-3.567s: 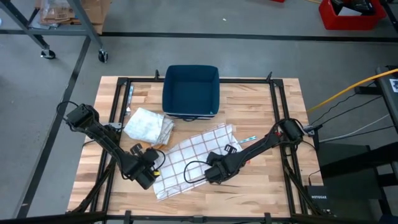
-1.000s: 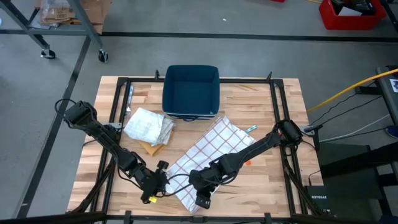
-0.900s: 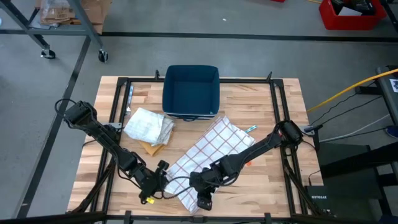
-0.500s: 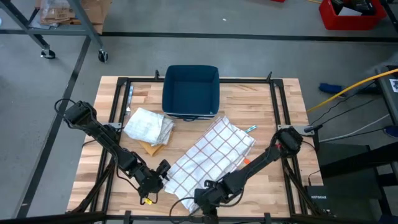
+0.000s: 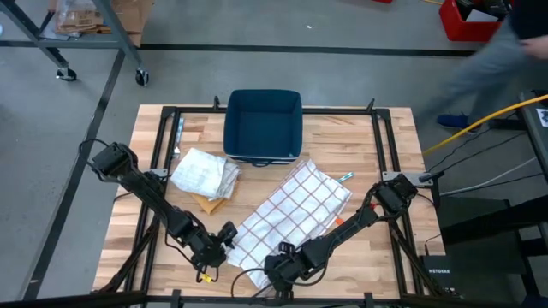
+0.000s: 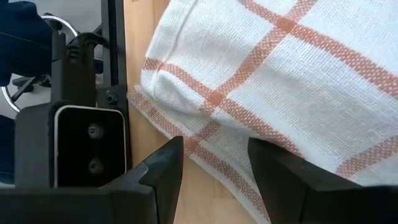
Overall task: Fold towel
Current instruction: Fold the white patterned towel
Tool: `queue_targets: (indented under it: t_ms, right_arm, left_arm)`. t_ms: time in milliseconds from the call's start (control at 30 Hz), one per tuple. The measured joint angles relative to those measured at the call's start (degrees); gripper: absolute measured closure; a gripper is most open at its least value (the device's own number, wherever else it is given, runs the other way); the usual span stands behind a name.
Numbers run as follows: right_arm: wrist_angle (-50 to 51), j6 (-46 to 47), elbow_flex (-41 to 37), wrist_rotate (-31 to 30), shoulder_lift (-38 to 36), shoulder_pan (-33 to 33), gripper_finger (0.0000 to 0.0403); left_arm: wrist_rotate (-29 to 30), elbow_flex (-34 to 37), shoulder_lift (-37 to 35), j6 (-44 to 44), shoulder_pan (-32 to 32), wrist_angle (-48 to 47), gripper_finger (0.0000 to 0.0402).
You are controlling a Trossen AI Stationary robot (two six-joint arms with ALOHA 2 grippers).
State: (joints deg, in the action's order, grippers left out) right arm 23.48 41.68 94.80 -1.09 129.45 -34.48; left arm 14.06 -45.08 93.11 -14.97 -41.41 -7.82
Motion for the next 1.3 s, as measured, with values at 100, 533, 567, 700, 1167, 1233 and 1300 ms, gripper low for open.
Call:
queue_targets:
  t_ms: [100,533,567,700,1167,1233,1300]
  right_arm:
    - [-0.16,0.10,0.11,-0.34,0.44,0.00,0.0217]
    - [-0.13,0.69,0.31,-5.20,2.02,0.02,0.0217]
    - [-0.32,1.25,0.31,-5.30,2.46,0.01,0.0218]
    - [-1.23,2.01,0.24,-5.35,3.26,0.02,0.0240]
    - [-5.79,6.63,0.11,-3.91,3.40,0.07,0.0388]
    - [-7.24,8.37,0.07,-3.79,3.45,0.04,0.0388]
    - [-8.39,9.38,-0.01,-3.49,3.26,0.00,0.0397]
  left_arm:
    - [-0.02,0.00,1.77,-1.91,0.00,0.62,0.0194]
    - [-0.32,-0.17,5.11,-1.98,1.57,3.50,0.0198]
    - [-0.56,-0.17,5.11,-1.99,1.82,3.52,0.0203]
    - [-1.08,-0.11,5.24,-1.96,2.88,4.43,0.0241]
    - [1.13,-0.02,5.39,-2.00,4.75,4.50,0.0392]
    - [1.10,-0.02,5.01,-1.92,4.66,4.24,0.0393]
    - [1.10,0.00,4.25,-0.60,4.27,3.79,0.0397]
